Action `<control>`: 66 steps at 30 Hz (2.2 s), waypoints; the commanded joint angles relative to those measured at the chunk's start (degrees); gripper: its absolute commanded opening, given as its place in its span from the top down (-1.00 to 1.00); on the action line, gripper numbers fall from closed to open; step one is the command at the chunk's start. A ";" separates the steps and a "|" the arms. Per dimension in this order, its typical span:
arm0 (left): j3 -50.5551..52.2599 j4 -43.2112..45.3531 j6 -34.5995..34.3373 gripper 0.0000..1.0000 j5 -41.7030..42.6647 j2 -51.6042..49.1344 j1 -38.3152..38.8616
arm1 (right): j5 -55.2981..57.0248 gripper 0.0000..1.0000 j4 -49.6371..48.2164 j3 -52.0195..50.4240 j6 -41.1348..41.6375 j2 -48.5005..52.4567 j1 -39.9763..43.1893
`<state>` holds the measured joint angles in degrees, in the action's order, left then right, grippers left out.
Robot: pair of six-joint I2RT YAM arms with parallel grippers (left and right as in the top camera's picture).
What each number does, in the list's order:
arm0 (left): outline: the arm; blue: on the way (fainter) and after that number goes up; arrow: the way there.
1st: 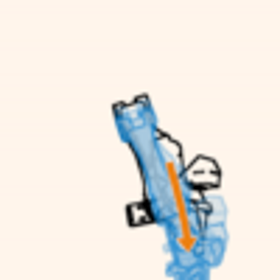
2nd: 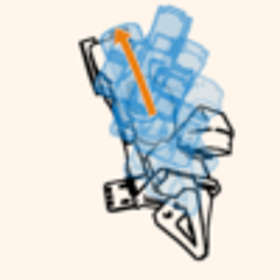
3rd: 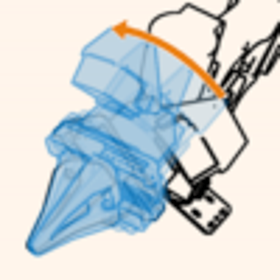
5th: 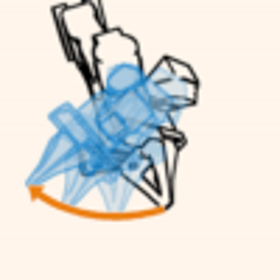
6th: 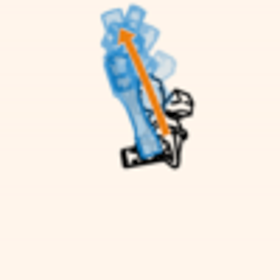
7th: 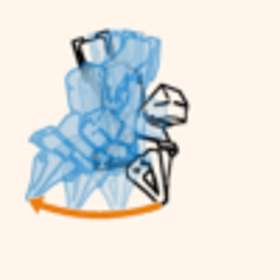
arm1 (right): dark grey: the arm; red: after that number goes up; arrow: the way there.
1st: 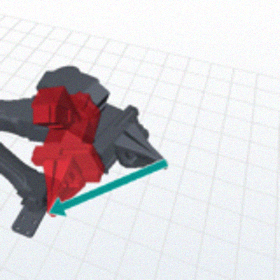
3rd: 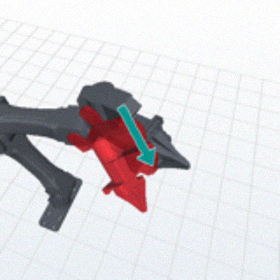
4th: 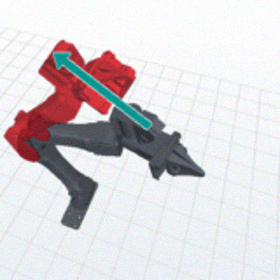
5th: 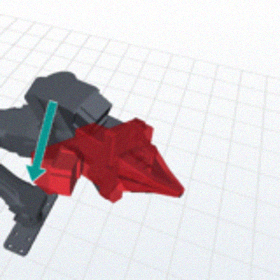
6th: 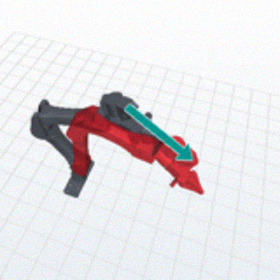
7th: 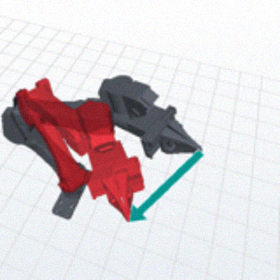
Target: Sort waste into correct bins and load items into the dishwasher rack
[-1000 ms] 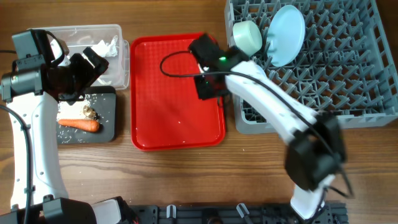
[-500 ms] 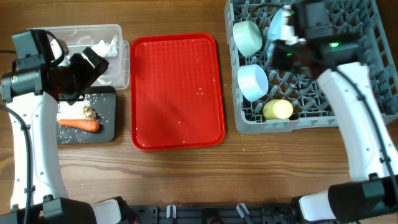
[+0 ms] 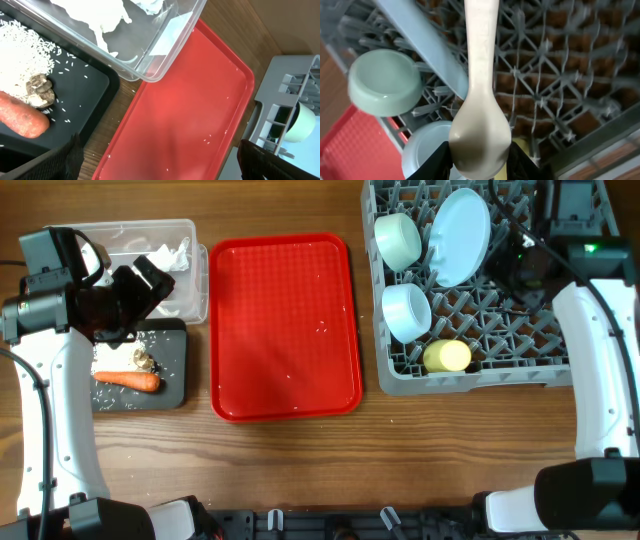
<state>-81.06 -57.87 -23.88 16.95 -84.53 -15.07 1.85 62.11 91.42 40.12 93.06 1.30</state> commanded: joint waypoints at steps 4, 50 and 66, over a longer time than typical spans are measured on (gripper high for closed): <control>-0.28 0.15 0.07 -1.00 -0.31 0.37 -0.33 | -5.05 0.91 -7.56 -14.08 24.57 1.62 -0.17; -0.28 0.15 0.07 -1.00 -0.33 0.37 -0.33 | -25.66 -0.99 4.70 -20.46 -28.04 -40.89 -10.86; -0.28 0.15 0.07 -1.00 -0.33 0.37 -0.33 | -14.23 -0.99 -37.22 -38.14 -44.85 -46.95 -10.69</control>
<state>-81.06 -57.84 -23.88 16.95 -84.53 -15.07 -14.74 31.33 61.89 -1.45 52.07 -9.34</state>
